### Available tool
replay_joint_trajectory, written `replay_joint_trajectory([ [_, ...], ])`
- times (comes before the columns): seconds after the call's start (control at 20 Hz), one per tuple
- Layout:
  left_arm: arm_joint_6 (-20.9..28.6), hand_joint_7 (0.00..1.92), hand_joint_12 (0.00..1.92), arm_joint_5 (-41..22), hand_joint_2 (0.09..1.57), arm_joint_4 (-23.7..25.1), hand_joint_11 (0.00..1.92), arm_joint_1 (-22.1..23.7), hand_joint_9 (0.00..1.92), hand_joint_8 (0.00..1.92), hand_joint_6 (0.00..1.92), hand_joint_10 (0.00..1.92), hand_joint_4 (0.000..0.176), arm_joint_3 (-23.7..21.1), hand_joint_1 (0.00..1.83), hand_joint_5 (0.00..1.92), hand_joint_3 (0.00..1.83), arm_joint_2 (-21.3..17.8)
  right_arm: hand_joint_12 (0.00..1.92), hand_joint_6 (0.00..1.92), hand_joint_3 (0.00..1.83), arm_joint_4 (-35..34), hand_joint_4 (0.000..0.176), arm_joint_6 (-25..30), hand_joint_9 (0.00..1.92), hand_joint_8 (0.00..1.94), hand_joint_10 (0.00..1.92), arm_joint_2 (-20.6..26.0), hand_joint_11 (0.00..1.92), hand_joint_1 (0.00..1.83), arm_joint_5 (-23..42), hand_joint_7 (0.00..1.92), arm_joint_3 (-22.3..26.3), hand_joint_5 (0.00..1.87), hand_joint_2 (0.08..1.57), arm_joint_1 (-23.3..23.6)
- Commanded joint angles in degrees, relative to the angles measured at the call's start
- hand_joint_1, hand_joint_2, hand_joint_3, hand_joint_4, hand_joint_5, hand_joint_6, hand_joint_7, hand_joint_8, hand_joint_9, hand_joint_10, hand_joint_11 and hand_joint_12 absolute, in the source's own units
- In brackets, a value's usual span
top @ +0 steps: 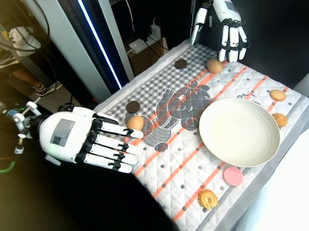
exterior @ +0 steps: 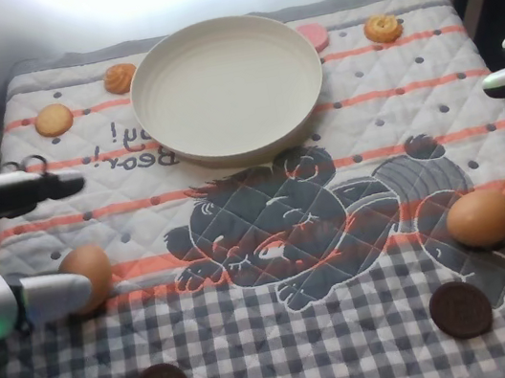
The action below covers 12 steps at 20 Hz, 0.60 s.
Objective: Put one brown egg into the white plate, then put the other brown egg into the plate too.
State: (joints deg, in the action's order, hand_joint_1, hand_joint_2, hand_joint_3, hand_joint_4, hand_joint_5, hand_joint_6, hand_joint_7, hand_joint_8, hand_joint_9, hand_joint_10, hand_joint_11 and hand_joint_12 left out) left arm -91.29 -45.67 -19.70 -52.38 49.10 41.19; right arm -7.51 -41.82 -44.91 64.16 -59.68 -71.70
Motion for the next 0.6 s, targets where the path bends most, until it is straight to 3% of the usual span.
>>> replay_joint_trajectory([
  [0.0, 0.29, 0.39, 0.85, -4.84, 0.94, 0.32, 0.00, 0.83, 0.44, 0.00, 0.00, 0.01, 0.139, 0.53, 0.72, 0.46, 0.00, 0.38, 0.40, 0.00, 0.00, -1.22, 0.159, 0.35, 0.38, 0.00, 0.00, -0.10, 0.29, 0.33, 6.80, 0.33, -0.37, 0.50, 1.37, 0.25],
  [0.05, -0.64, 0.41, 0.89, -3.95, 0.94, -0.59, 0.00, 1.17, 0.46, 0.01, 0.00, 0.01, 0.139, 1.14, 0.74, 0.47, 0.00, 0.80, 0.40, 0.00, 0.00, -1.22, 0.168, 0.35, 0.38, 0.00, 0.00, -0.10, 0.29, 0.33, 6.79, 0.33, -0.37, 0.50, 1.37, 0.25],
  [0.15, -5.05, 0.45, 0.93, -1.59, 0.92, -3.28, 0.00, 2.30, 0.49, 0.01, 0.00, 0.01, 0.136, 2.41, 0.80, 0.49, 0.00, 1.87, 0.39, 0.00, 0.00, -1.22, 0.167, 0.35, 0.38, 0.00, 0.00, -0.10, 0.29, 0.32, 6.78, 0.33, -0.37, 0.50, 1.36, 0.25],
  [0.3, -5.96, 0.46, 1.03, -0.69, 0.92, -3.51, 0.00, 2.65, 0.53, 0.00, 0.00, 0.02, 0.139, 2.77, 0.77, 0.49, 0.00, 2.38, 0.30, 0.00, 0.00, -1.22, 0.166, 0.35, 0.36, 0.00, 0.00, -0.10, 0.31, 0.37, 6.78, 0.33, -0.34, 0.50, 1.36, 0.25],
  [0.45, -11.60, 0.50, 1.06, 1.25, 0.91, -5.29, 0.00, 3.27, 0.56, 0.01, 0.01, 0.01, 0.129, 2.50, 0.85, 0.53, 0.00, 3.24, 0.30, 0.00, 0.00, -1.22, 0.158, 0.35, 0.37, 0.00, 0.00, -0.11, 0.32, 0.37, 6.78, 0.32, -0.30, 0.50, 1.36, 0.16],
  [0.55, -11.60, 0.52, 1.07, 0.86, 0.91, -5.36, 0.00, 3.31, 0.58, 0.01, 0.00, 0.02, 0.140, 2.40, 0.85, 0.52, 0.00, 3.56, 0.29, 0.00, 0.00, -1.23, 0.143, 0.35, 0.36, 0.00, 0.00, -0.11, 0.31, 0.36, 6.78, 0.32, -0.29, 0.51, 1.36, 0.16],
])
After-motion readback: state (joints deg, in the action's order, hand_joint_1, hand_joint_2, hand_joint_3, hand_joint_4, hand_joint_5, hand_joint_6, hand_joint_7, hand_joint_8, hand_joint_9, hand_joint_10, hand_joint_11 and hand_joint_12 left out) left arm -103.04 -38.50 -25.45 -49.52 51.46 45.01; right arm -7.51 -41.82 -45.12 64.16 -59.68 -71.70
